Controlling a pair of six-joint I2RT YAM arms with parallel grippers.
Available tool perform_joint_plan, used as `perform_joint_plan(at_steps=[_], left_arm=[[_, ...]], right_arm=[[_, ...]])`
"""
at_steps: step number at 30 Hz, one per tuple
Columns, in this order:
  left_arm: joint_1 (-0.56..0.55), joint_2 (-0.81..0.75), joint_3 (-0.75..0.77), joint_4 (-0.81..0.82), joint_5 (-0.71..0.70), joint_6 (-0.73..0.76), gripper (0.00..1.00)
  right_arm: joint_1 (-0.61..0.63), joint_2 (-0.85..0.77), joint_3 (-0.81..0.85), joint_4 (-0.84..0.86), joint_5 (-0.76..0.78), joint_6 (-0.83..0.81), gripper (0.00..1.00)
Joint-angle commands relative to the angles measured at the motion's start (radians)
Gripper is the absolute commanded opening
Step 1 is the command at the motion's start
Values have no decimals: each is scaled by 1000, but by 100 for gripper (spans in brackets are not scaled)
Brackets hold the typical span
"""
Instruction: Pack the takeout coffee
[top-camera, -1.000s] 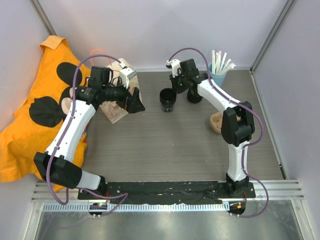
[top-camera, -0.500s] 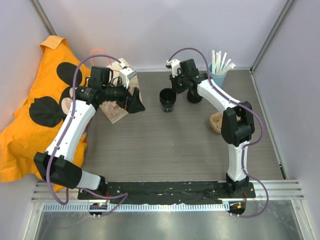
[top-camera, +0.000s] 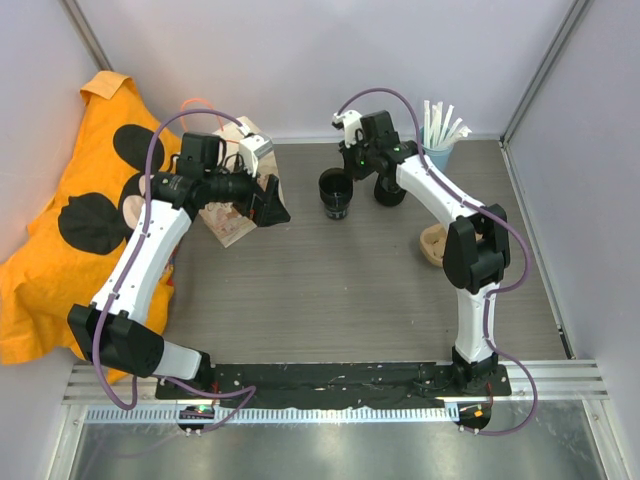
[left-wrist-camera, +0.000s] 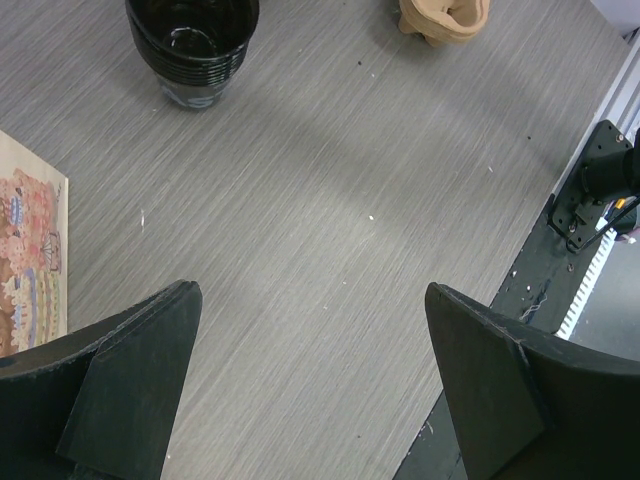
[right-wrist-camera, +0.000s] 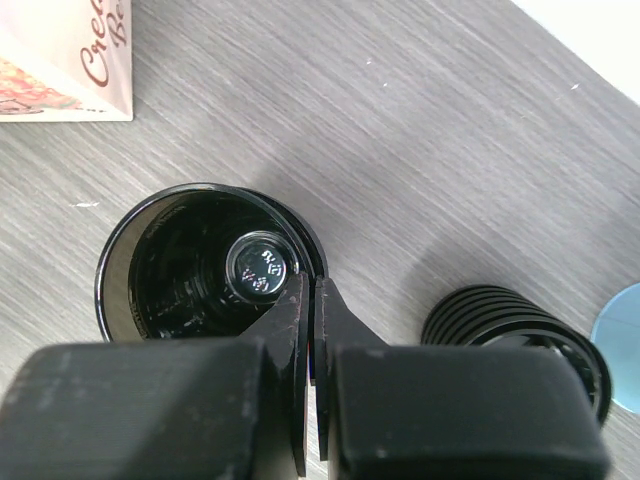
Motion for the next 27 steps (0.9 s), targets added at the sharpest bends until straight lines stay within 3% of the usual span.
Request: perform_joint_plan(at_steps=[1, 27], left_arm=[[-4, -3, 5, 40, 6, -6, 100], [-4, 6, 5, 49, -5, -11, 100]], right_arm=[[9, -32, 66, 26, 36, -24, 1], [-2, 43, 152, 36, 122, -36, 1]])
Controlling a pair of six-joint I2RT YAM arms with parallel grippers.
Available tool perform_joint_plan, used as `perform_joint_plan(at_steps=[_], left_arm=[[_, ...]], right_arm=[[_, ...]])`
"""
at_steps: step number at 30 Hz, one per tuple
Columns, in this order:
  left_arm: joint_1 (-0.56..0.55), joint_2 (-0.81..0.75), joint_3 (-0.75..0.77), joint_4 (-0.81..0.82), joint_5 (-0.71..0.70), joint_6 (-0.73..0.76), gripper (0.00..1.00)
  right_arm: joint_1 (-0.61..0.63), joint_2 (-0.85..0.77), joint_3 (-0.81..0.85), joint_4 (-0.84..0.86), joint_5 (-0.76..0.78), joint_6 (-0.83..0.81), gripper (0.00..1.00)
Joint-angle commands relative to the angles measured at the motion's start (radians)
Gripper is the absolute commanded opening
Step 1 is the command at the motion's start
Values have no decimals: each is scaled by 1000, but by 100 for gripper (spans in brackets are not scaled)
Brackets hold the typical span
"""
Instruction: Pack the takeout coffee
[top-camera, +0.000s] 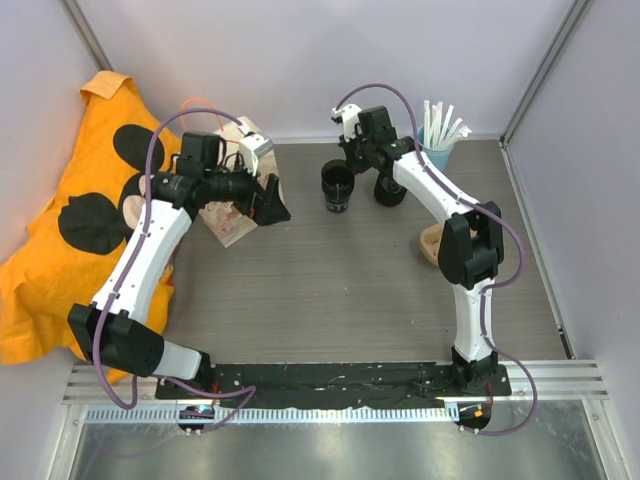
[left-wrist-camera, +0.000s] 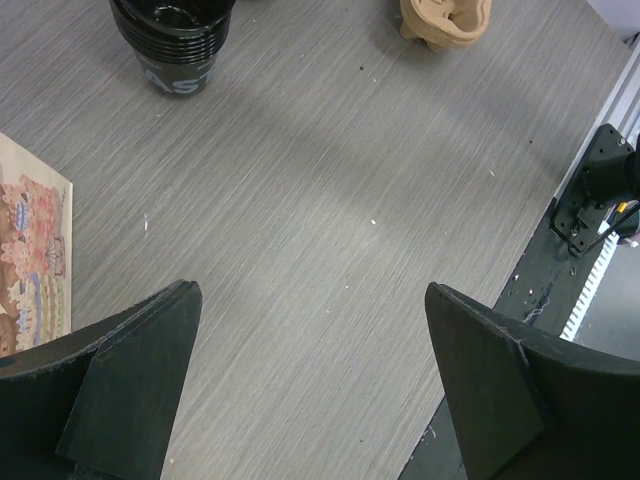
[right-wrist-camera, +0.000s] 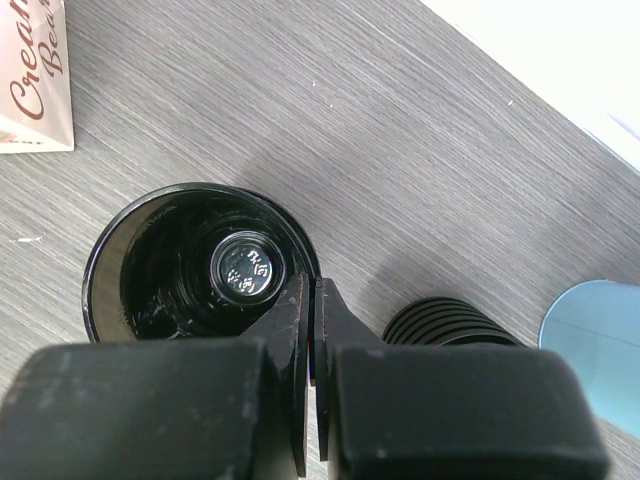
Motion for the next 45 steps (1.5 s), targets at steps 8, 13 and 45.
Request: perform_joint_plan(at_steps=[8, 13, 45], left_arm=[[-4, 8, 4, 37, -9, -9, 100], [-2, 8, 4, 37, -10, -7, 100], [-2, 14, 2, 40, -20, -9, 100]], right_arm=[[-12, 13, 93, 38, 50, -9, 1], [-26, 25, 102, 36, 60, -6, 1], [-87, 73, 260, -7, 3, 37, 1]])
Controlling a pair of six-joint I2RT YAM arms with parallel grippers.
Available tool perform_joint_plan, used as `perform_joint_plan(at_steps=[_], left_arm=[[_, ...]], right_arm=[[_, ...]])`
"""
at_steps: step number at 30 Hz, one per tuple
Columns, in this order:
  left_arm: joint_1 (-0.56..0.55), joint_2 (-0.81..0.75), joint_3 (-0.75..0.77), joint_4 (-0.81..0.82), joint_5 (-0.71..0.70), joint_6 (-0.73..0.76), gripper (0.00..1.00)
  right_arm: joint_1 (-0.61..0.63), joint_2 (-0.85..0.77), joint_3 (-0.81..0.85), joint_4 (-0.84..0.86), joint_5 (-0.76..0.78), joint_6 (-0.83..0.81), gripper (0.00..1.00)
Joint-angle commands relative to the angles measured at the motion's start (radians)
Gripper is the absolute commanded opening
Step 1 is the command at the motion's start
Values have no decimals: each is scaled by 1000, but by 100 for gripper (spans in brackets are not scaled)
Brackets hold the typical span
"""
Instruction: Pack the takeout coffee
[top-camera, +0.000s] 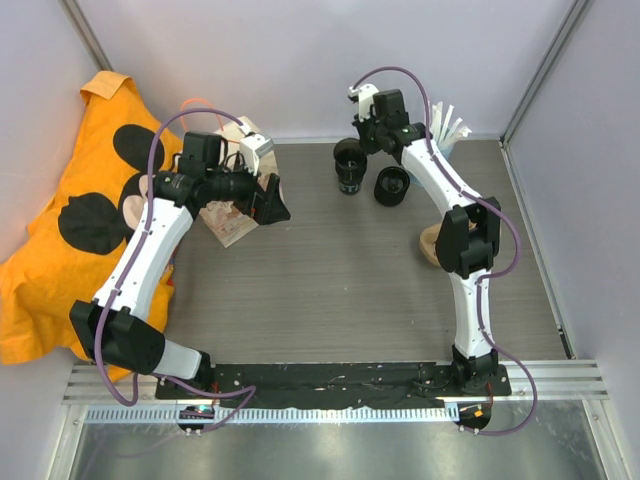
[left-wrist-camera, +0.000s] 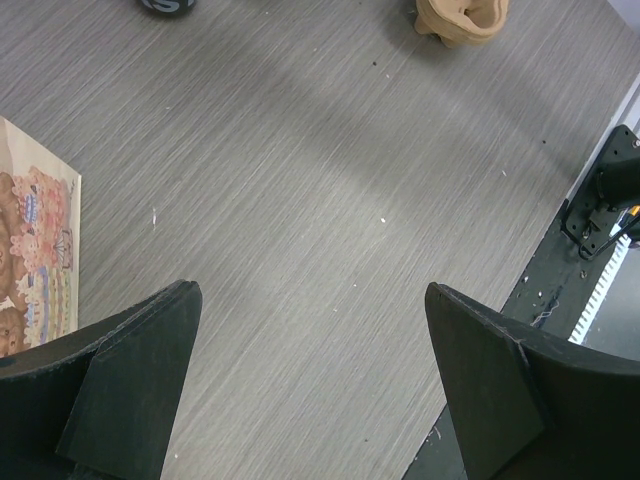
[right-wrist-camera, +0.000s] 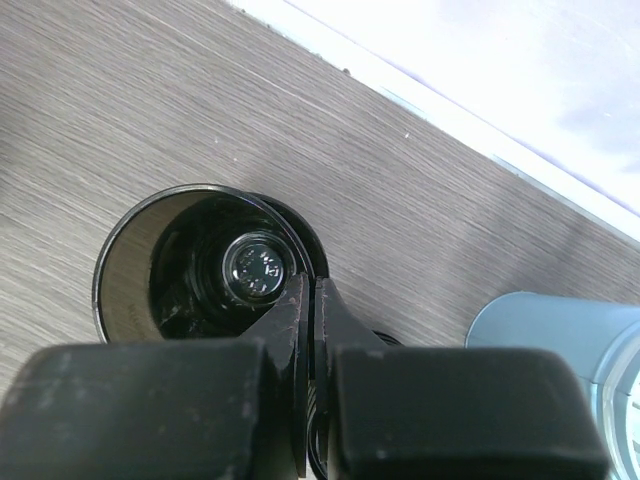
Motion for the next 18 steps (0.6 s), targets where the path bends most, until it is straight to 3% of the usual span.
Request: perform_joint_plan(at_steps=[1, 18], left_arm=[[-4, -1, 1, 37, 5, -7, 100], [-4, 3, 8, 38, 10, -12, 100]], right_arm=[[-4, -45, 65, 4, -34, 25, 1], [-3, -111, 72, -19, -57, 45, 1]])
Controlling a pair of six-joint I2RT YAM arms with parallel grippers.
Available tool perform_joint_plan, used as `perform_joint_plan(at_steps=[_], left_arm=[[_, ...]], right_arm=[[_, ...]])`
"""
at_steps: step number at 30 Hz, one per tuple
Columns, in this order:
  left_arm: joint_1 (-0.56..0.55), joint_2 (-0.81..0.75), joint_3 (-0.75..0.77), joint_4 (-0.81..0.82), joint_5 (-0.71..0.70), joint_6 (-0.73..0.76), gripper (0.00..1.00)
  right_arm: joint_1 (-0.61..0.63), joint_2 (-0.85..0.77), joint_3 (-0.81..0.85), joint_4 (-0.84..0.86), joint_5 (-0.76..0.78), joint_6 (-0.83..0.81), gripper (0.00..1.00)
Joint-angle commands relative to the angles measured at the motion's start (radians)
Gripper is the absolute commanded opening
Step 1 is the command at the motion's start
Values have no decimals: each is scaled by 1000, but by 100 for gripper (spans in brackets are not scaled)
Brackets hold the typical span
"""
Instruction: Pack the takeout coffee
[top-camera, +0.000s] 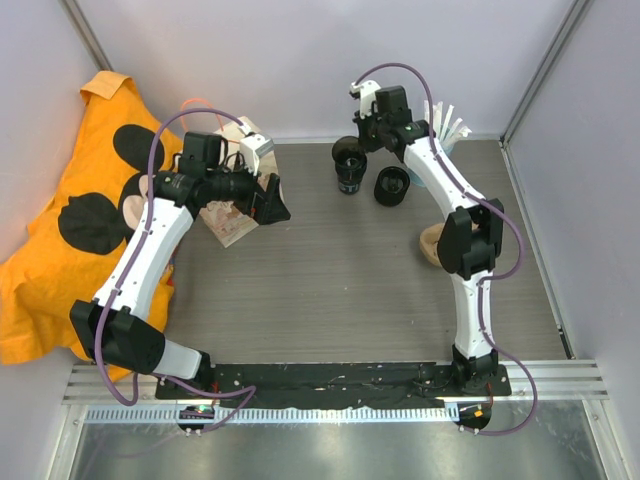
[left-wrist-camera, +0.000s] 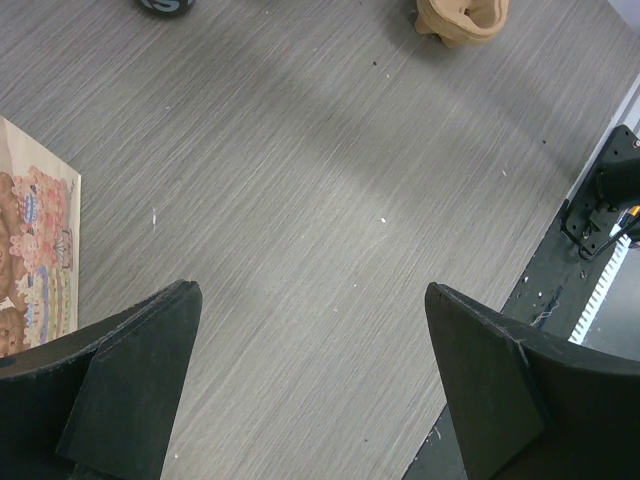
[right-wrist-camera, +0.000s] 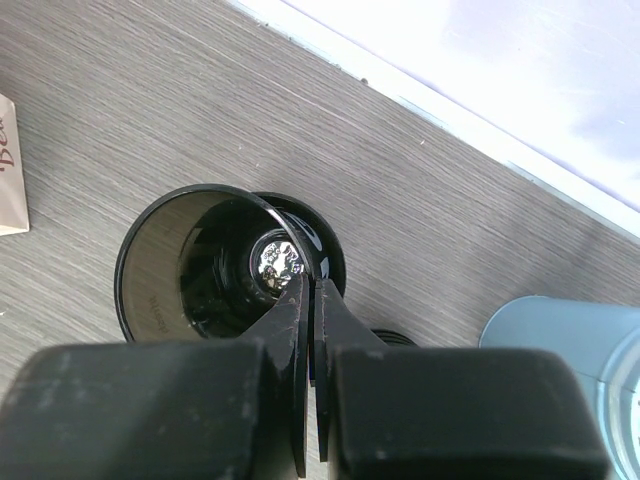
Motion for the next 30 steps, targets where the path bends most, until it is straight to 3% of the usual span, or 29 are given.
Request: perform_joint_plan(at_steps=[1, 19, 30], left_arm=[[-4, 2, 8, 37, 11, -13, 100], [-4, 2, 8, 40, 8, -14, 100], [13, -6, -5, 74, -10, -51, 100]], right_arm=[[-3, -99, 53, 5, -11, 14, 1], [-4, -164, 93, -32, -46, 78, 1], [-4, -340, 35, -114, -178, 109, 1]])
